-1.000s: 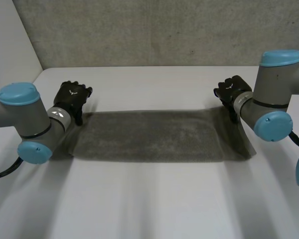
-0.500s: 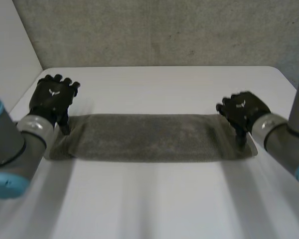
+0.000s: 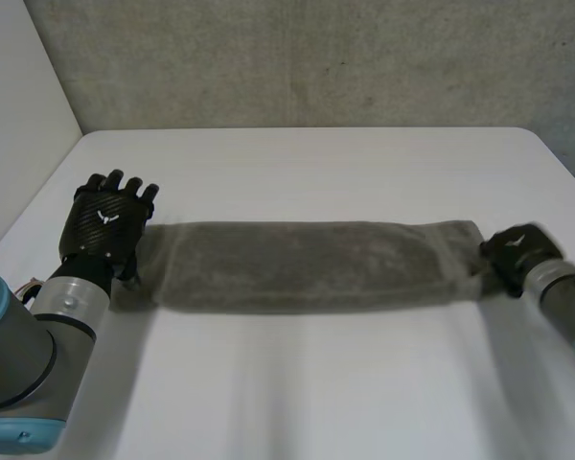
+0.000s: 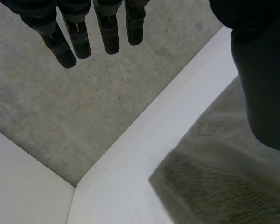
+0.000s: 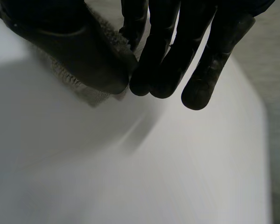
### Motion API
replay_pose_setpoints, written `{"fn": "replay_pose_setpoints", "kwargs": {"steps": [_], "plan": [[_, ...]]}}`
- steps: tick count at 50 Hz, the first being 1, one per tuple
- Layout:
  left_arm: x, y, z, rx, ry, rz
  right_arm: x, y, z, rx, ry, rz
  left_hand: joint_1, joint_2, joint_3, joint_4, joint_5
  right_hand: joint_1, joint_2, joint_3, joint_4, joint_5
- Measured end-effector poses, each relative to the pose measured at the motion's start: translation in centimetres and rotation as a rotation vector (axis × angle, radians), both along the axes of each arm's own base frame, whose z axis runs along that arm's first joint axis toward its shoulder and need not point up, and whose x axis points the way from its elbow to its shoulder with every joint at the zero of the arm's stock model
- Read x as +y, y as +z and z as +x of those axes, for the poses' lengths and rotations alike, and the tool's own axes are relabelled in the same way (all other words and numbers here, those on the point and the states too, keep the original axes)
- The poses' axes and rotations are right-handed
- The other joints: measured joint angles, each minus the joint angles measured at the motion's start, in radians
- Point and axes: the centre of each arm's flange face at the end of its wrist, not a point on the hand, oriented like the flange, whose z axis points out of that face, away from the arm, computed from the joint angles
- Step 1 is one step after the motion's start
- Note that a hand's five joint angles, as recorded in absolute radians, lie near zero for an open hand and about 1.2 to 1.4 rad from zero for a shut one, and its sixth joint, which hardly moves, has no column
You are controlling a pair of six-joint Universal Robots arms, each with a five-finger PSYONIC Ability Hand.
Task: Fold the towel.
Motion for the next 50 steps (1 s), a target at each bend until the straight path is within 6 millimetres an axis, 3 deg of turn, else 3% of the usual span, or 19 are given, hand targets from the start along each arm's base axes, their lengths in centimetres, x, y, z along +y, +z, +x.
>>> {"fn": "replay_pose_setpoints", "kwargs": {"steps": [10,14,17,20,21,24,25,26,29,32,35,39,41,44,50], "plan": [[0.0,1.6,0.0,0.058,0.000,-0.029,-2.3,7.7,-3.9,0.012,-0.106,-0.234,0.000,0.000,0.000,0.000,0.000,0.002,0.000,0.000,0.000,0.000],[-0.3,2.1,0.1,0.085,0.003,-0.040,-2.6,10.2,-2.8,0.024,-0.078,-0.303,-0.001,0.000,0.000,0.000,0.000,0.006,0.005,0.000,0.000,0.000],[-0.6,2.5,0.1,0.098,0.004,-0.050,-1.7,12.2,1.3,0.001,0.023,-0.354,-0.001,0.000,0.000,0.000,0.000,0.007,0.006,0.000,0.000,0.000],[-0.9,2.8,-0.1,0.105,0.003,-0.060,0.5,13.4,7.2,-0.046,0.159,-0.387,-0.001,0.000,0.000,0.000,0.000,0.007,0.006,0.001,0.000,0.002],[-1.0,2.8,-0.1,0.105,0.003,-0.061,0.9,13.5,8.1,-0.053,0.179,-0.388,-0.001,0.000,0.000,0.000,0.000,0.007,0.006,0.001,0.000,0.002],[-1.3,2.9,-0.3,0.107,-0.001,-0.066,4.3,13.1,15.0,-0.102,0.332,-0.390,-0.001,0.000,0.000,0.000,0.000,0.007,0.006,0.004,0.000,0.002],[-1.3,2.9,-0.4,0.106,-0.001,-0.066,5.0,12.8,16.2,-0.110,0.361,-0.388,-0.001,0.000,0.000,0.000,0.000,0.008,0.006,0.004,0.000,0.002],[-1.5,2.8,-0.4,0.106,-0.002,-0.064,6.7,12.1,18.8,-0.123,0.422,-0.380,-0.001,0.000,0.000,0.000,0.000,0.011,0.006,0.004,0.000,0.002],[-1.8,2.4,-0.6,0.103,-0.001,-0.056,10.7,9.9,24.1,-0.144,0.553,-0.356,-0.001,0.000,0.000,0.000,0.000,0.011,0.005,0.004,0.000,0.002],[-2.0,1.8,-0.7,0.098,-0.001,-0.040,14.4,6.6,28.2,-0.148,0.663,-0.316,-0.001,0.000,0.000,0.000,0.000,0.009,0.005,0.004,0.000,0.002],[-2.1,1.0,-0.7,0.091,0.001,-0.017,17.1,3.4,30.4,-0.139,0.738,-0.266,-0.001,0.000,0.000,0.000,0.000,-0.400,-0.430,-0.399,-0.408,-0.422],[-2.1,0.3,-0.7,0.084,0.001,0.005,18.4,1.2,31.0,-0.131,0.771,-0.215,-0.001,0.000,0.000,0.000,0.000,-0.934,-0.979,-0.961,-0.966,-0.998],[-2.1,0.0,-0.7,0.083,0.000,0.012,18.4,0.9,30.9,-0.134,0.766,-0.195,-0.001,0.000,0.000,0.000,0.000,-1.031,-1.071,-1.067,-1.070,-1.106],[-2.1,-0.2,-0.8,0.081,-0.002,0.018,17.6,1.3,30.0,-0.145,0.732,-0.161,-0.001,0.000,0.000,0.000,0.000,-1.058,-1.078,-1.086,-1.080,-1.106],[-1.8,-0.3,-1.3,0.081,-0.019,0.019,13.7,3.2,25.2,-0.164,0.580,-0.075,-0.001,0.000,0.000,0.000,0.000,-1.066,-1.078,-1.086,-1.080,-1.106]]}}
